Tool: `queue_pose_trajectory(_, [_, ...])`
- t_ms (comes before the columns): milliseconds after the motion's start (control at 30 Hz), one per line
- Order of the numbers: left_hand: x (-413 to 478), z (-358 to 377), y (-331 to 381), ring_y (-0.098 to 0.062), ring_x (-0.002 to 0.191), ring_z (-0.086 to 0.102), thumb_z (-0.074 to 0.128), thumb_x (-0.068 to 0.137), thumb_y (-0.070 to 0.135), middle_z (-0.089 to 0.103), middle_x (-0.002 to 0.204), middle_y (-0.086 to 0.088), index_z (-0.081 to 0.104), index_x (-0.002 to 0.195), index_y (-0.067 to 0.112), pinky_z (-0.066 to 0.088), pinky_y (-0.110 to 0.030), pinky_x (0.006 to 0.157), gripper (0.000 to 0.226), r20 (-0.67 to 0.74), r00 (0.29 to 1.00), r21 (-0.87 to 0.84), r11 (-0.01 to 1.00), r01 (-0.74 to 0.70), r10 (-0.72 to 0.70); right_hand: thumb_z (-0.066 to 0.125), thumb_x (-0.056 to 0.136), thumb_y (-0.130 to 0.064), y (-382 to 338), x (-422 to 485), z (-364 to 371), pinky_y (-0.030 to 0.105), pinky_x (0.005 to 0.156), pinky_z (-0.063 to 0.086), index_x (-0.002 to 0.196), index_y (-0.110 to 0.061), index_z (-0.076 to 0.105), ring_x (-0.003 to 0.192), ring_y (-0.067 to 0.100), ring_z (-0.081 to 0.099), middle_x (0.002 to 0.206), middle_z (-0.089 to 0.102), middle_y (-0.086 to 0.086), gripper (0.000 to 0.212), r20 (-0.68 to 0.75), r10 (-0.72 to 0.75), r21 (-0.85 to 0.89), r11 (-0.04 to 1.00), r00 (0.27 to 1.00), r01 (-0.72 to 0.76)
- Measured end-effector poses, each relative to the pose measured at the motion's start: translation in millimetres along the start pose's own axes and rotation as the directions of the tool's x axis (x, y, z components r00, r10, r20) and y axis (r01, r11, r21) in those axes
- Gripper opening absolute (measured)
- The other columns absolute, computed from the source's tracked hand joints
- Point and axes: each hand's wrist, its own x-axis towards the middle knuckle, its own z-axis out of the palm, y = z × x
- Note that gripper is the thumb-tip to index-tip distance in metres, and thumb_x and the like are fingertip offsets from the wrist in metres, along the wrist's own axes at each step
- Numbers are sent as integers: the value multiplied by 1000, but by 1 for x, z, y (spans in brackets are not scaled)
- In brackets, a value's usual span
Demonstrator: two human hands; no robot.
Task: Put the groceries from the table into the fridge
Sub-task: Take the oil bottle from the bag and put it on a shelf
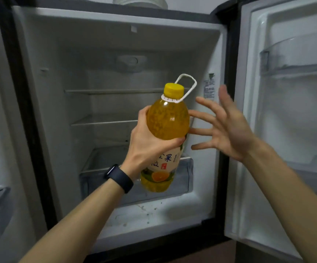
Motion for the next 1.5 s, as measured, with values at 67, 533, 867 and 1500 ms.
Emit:
queue_pose_trajectory(67, [10, 2, -3, -2, 112, 56, 92, 59, 47, 51, 127, 19, 29, 139, 38, 52, -24, 89, 103, 32, 997, 79, 994, -73, 71, 43, 71, -87, -29, 13, -4, 67, 90, 50, 143, -43, 47, 115, 38, 64, 139, 59, 1, 84, 34, 10, -44, 999, 999, -9])
queue_pose_trajectory(533, [61, 5, -9, -27, 116, 57, 88, 57, 56, 49, 141, -6, 19, 148, 30, 53, -46, 90, 117, 343, 902, 573, 702, -423, 263, 80, 66, -51, -36, 36, -31, 36, 67, 64, 113, -16, 68, 88, 39, 75, 99, 76, 15, 61, 58, 224, -242, 949, 973, -204])
queue_pose_trajectory(867, [97, 4, 3, -36, 125, 52, 54, 67, 82, 46, 146, -13, 22, 151, 21, 45, -52, 103, 108, 519, 759, 644, 404, -649, 392, 77, 80, -21, 5, 37, -21, 48, 77, 62, 109, -13, 66, 106, 35, 66, 117, 62, 15, 33, -226, 106, 203, 977, 968, -59])
queue_pose_trajectory(1500, [167, 35, -38, -28, 144, 36, 71, 69, 74, 33, 159, -3, 16, 156, 29, 38, -51, 112, 112, 738, 589, 550, 212, -808, 329, 79, 83, -23, 59, 69, 9, 48, 75, 63, 119, -16, 61, 101, 34, 66, 115, 63, 10, 41, -498, 194, 567, 810, 845, 148])
